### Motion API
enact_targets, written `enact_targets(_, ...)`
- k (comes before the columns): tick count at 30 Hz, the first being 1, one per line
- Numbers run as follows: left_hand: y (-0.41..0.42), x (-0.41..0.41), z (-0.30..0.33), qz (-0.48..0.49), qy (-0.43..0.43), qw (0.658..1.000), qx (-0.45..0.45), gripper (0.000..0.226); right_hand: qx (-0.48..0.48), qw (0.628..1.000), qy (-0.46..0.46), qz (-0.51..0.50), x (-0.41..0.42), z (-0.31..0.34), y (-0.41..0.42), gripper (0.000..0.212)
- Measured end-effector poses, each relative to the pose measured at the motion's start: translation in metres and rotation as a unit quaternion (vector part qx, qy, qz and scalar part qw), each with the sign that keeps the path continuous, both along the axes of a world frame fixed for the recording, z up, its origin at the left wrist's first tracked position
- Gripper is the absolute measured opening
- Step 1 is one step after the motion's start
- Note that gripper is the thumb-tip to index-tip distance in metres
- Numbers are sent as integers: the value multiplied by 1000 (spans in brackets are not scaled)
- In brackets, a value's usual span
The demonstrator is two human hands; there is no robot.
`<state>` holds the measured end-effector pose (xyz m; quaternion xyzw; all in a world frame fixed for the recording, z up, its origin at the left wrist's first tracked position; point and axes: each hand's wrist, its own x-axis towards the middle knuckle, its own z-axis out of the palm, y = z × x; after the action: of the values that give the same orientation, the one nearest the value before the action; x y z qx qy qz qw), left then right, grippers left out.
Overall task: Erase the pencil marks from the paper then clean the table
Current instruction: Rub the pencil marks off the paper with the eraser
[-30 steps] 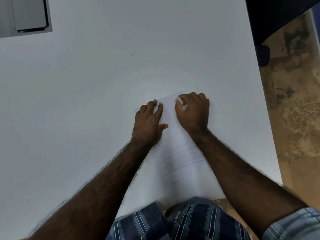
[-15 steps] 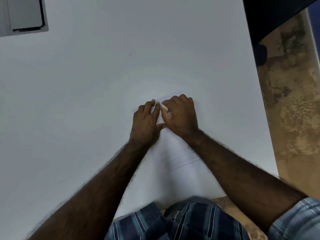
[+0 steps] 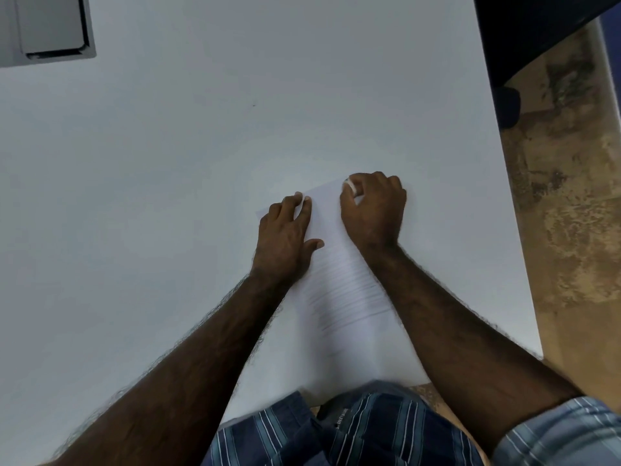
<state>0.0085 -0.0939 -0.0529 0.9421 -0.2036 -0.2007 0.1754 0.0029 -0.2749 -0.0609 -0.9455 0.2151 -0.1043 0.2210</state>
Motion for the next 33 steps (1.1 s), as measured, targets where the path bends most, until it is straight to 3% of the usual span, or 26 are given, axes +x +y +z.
enact_targets(6, 1, -1, 1, 11, 4, 1000, -14, 88, -3, 978, 12, 207, -13, -4, 16, 19)
enact_targets(12, 0, -1, 1, 4, -1, 1000, 3, 83, -7, 1000, -18, 4, 2, -1, -5, 9)
enact_targets(18, 0, 0, 2, 8, 1, 1000, -2, 79, 2, 974, 13, 226, -22, -5, 20, 18)
enact_targets(24, 0, -1, 1, 9, 8, 1000, -2, 83, 13, 999, -10, 43, 0, -4, -5, 12)
enact_targets(33, -2, 1, 6, -5, -12, 1000, 6, 86, 60, 995, 15, 76, -60, 1, 18, 12)
